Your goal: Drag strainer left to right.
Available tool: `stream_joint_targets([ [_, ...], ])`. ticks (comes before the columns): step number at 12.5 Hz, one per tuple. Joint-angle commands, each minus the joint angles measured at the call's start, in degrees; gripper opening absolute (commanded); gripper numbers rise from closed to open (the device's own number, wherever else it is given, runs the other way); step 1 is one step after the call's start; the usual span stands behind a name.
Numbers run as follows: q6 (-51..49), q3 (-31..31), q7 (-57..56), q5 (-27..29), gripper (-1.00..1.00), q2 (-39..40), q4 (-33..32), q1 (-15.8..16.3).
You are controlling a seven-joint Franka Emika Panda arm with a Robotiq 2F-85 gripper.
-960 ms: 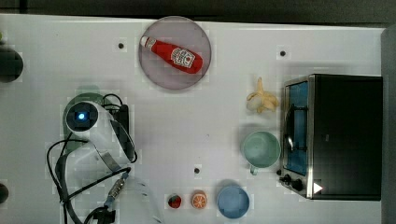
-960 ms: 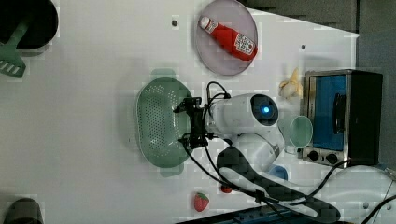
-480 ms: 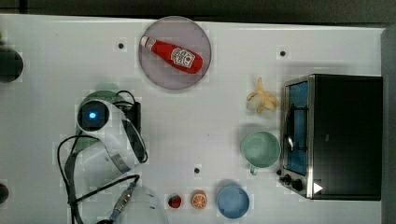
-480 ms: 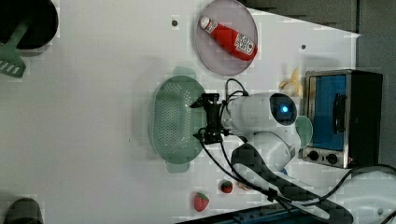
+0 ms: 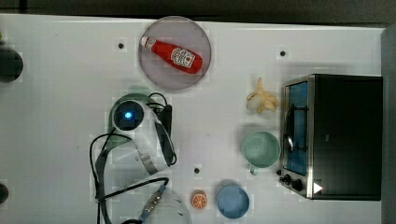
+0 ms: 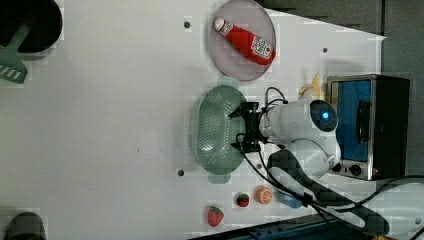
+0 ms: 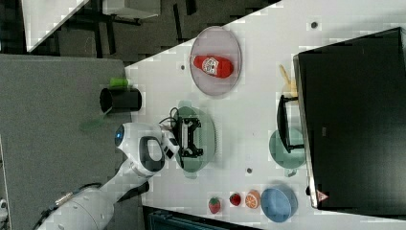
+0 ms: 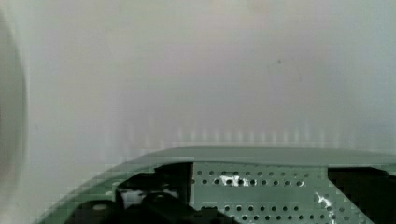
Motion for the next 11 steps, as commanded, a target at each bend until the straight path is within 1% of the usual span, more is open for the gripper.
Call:
stream_joint_targets([
  [1,1.52,-2.93,-7.58,-0.27,1.00,-2.02,-2.18,-2.36],
  [6,4.49,-7.86,-12.60,-0.27,1.00,-2.94,-5.05,-3.10],
  [11,4.87,-13.65,-17.23,-0.27,1.00,-2.95,-5.58,-3.33],
])
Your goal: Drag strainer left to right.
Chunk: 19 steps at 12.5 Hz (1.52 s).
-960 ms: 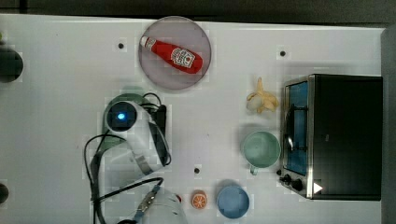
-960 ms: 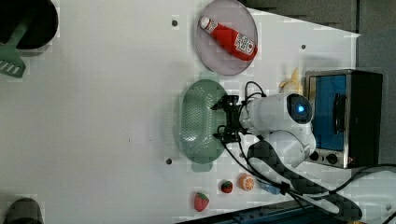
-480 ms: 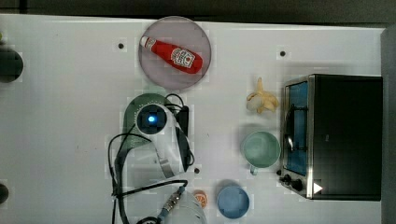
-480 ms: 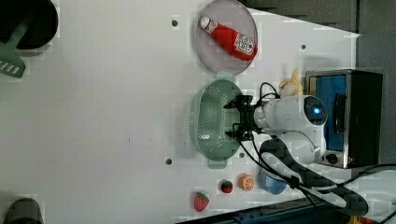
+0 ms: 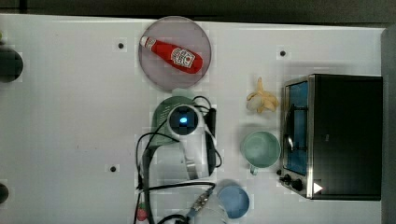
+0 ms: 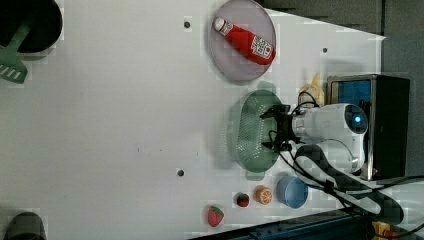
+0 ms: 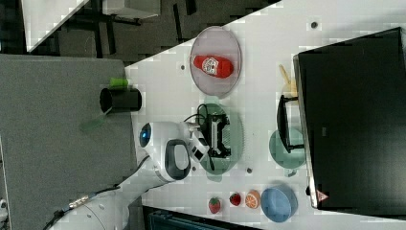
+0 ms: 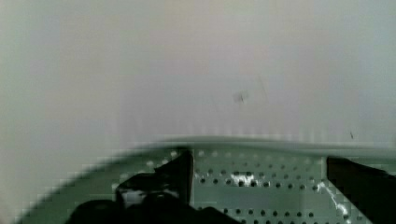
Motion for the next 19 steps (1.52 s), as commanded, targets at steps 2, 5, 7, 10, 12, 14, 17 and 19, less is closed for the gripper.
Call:
stream_joint_targets([
  [2,-0.42,-3.23,-8.69,0.01,1.00,-1.07,0.12,-1.45],
  [5,-0.38,-6.66,-10.36,0.01,1.00,-1.05,0.07,-1.56],
  [7,-0.13,-8.35,-11.47,0.01,1.00,-1.04,0.08,-1.59],
  [10,0.41,-10.36,-13.72,0.01,1.00,-1.00,0.05,-1.66],
  [12,0.55,-10.29,-15.37,0.01,1.00,-1.63,0.29,-1.64],
  [14,0.04,-9.29,-23.30,0.04,1.00,-4.41,0.30,-1.64],
  [17,-5.26,-7.52,-37.36,0.47,1.00,-12.92,0.88,-1.62],
  [19,-13.52,-6.21,-42.08,0.74,1.00,-20.17,2.43,-1.59],
])
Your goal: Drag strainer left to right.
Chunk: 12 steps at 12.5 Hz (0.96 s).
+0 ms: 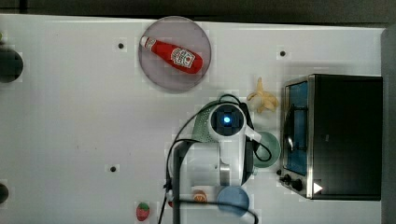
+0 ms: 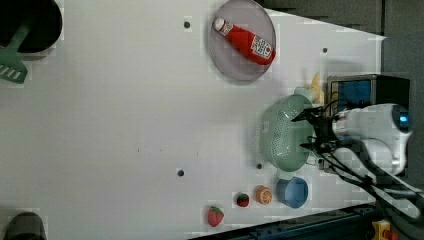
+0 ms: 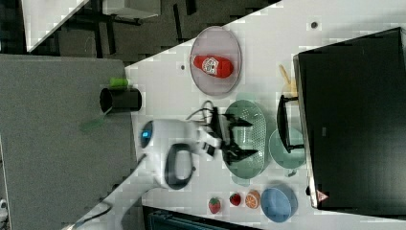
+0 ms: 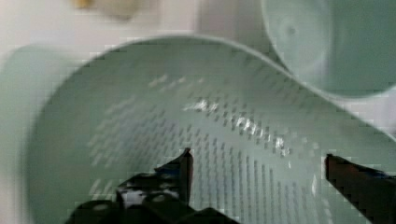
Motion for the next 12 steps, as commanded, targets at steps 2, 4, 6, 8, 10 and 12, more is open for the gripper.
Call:
stream_joint_targets([
  [2,-14.67,2.33,-12.94,2.12,1.00,-16.84,5.97,0.21],
  [4,-25.85,3.06,-14.74,5.10,1.00,-22.27,9.81,0.26],
  [6,-34.37,3.57,-22.05,6.24,1.00,-25.72,14.72,0.35],
  [8,-40.46,3.76,-30.97,6.11,1.00,-27.36,19.57,0.34],
  [10,-45.51,3.83,-32.18,6.80,1.00,-28.06,23.36,0.36],
  [12,-50.51,3.88,-32.18,6.82,1.00,-28.38,26.09,0.36],
])
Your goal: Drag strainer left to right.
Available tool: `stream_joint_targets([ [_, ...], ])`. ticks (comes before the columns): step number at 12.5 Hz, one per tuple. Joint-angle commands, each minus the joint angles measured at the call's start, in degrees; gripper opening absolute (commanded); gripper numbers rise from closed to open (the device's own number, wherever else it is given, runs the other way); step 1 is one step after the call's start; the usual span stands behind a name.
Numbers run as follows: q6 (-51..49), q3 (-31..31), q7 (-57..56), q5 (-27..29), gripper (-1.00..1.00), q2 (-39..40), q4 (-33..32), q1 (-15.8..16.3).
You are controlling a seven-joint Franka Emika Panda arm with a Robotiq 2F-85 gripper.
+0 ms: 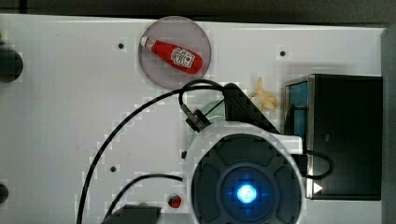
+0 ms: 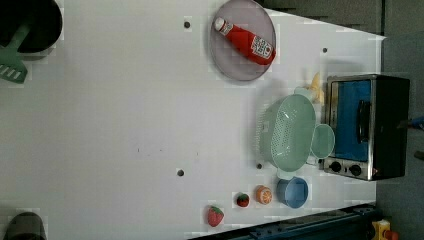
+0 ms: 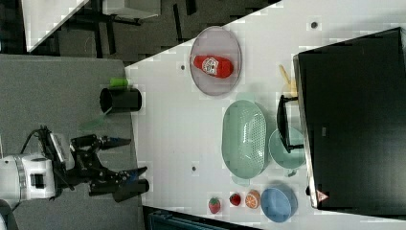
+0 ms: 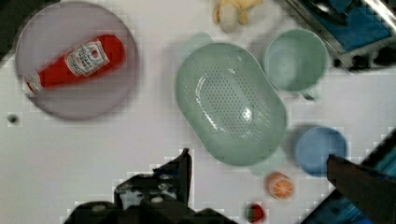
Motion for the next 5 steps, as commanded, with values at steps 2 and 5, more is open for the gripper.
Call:
stream_joint_targets([
  [2,-3.20,-1.23,-4.70,0.64,1.00,2.66,3.84,-0.57],
  [5,-2.97,-1.27,-4.70,0.64,1.00,2.31,4.00,-0.58],
])
